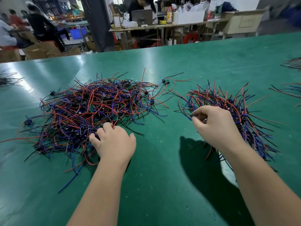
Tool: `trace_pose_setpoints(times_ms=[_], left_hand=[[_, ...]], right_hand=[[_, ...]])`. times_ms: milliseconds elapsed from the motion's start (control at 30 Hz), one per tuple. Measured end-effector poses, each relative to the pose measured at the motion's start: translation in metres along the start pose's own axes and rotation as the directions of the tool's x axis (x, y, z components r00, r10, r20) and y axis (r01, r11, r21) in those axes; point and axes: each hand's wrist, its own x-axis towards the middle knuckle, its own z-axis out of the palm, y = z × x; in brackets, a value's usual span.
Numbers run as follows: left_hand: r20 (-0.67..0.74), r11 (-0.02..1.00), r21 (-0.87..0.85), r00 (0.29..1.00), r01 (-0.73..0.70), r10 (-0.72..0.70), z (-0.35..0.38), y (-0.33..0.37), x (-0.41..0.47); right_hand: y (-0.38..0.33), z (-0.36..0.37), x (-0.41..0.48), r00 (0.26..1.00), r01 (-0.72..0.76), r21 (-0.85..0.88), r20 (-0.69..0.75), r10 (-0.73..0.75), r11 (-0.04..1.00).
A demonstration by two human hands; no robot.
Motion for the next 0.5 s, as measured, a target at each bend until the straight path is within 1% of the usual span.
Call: trace_pose_setpoints(times_ms=[100,167,233,300,367,400,467,500], left_hand=[[-0.006,1.0,-0.001,1.0,0.018,-0.018,0.001,-0.001,0.0],[-0.03,0.999,-0.039,0.999,0.017,-0.019,0.001,0.001,-0.001],[-0.092,0.992,-0.125,0.996,0.005,-0.016,-0.001,0.003,-0.002],[-0.192,0.971,-0.236,0.981,-0.027,-0.019,-0.004,0.005,-0.002],[-0.309,0.929,-0.355,0.951,-0.102,-0.014,-0.008,0.007,-0.004],[-0.367,0.894,-0.417,0.93,-0.161,-0.004,-0.011,0.009,-0.006],[-0.476,0.788,-0.521,0.878,-0.328,0.051,-0.018,0.015,-0.011],[-0.529,0.71,-0.552,0.842,-0.436,0.106,-0.023,0.019,-0.014]], right_hand=[[-0.002,0.001,-0.001,1.0,-0.002,0.003,0.011,0.002,1.0],[-0.002,0.001,-0.001,1.0,-0.003,0.011,0.008,0.003,1.0],[-0.001,0.001,-0.001,1.0,0.001,0.012,0.001,-0.001,1.0],[0.0,0.001,0.0,1.0,0.007,0.024,-0.012,-0.007,1.0],[0.0,0.002,0.0,0.999,0.019,0.053,-0.037,-0.017,0.998],[-0.001,0.003,0.0,0.998,0.027,0.071,-0.05,-0.023,0.997],[-0.004,0.004,0.001,1.0,0.008,0.164,-0.031,-0.003,0.986],[-0.006,0.004,0.001,0.999,-0.034,0.269,0.026,0.028,0.963]])
